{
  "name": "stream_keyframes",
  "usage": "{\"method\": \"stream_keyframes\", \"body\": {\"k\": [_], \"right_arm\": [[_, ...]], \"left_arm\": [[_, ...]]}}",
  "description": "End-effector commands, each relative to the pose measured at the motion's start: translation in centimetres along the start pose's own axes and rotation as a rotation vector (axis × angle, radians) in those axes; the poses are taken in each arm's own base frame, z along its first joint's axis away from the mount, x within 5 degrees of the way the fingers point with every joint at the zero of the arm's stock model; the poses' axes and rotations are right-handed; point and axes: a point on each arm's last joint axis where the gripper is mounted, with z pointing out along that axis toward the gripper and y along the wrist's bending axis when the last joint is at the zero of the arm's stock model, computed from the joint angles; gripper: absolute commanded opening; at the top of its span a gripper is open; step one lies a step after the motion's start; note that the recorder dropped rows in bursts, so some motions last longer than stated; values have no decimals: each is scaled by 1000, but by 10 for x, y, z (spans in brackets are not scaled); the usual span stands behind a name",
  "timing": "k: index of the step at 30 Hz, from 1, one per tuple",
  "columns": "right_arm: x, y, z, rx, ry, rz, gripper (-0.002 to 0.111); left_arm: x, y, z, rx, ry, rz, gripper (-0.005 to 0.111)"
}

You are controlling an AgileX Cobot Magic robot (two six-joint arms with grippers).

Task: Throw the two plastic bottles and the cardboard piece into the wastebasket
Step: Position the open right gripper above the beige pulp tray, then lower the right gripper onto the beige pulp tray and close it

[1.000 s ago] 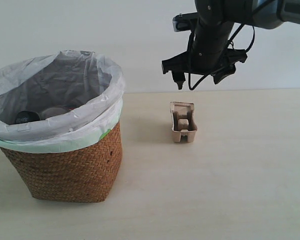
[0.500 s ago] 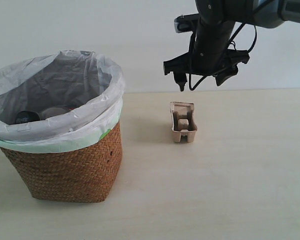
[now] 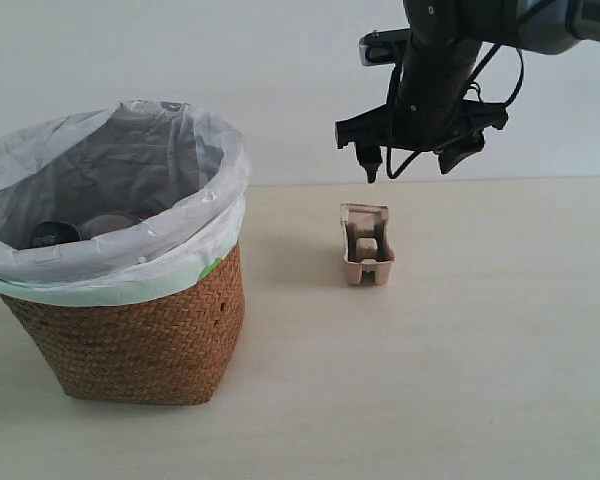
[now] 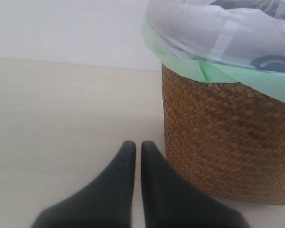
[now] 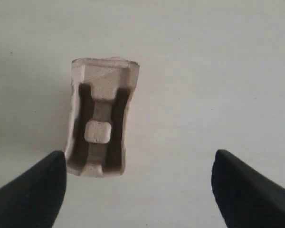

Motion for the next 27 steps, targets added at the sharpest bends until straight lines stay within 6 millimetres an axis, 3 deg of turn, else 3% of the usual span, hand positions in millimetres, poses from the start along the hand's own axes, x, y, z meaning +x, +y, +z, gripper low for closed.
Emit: {"method": "stream_keyframes", "body": {"k": [1,13,27], "right_arm": [[-2,1,13,-13,-5,0,74],[7,14,75,-49,9,-3,74],[13,24,111,-100,-6,38,74]], "left_arm": [[1,0,0,-1,-6,-1,4],[1,0,0,-1,-6,-1,4],[1,0,0,-1,-6,-1,4]]}}
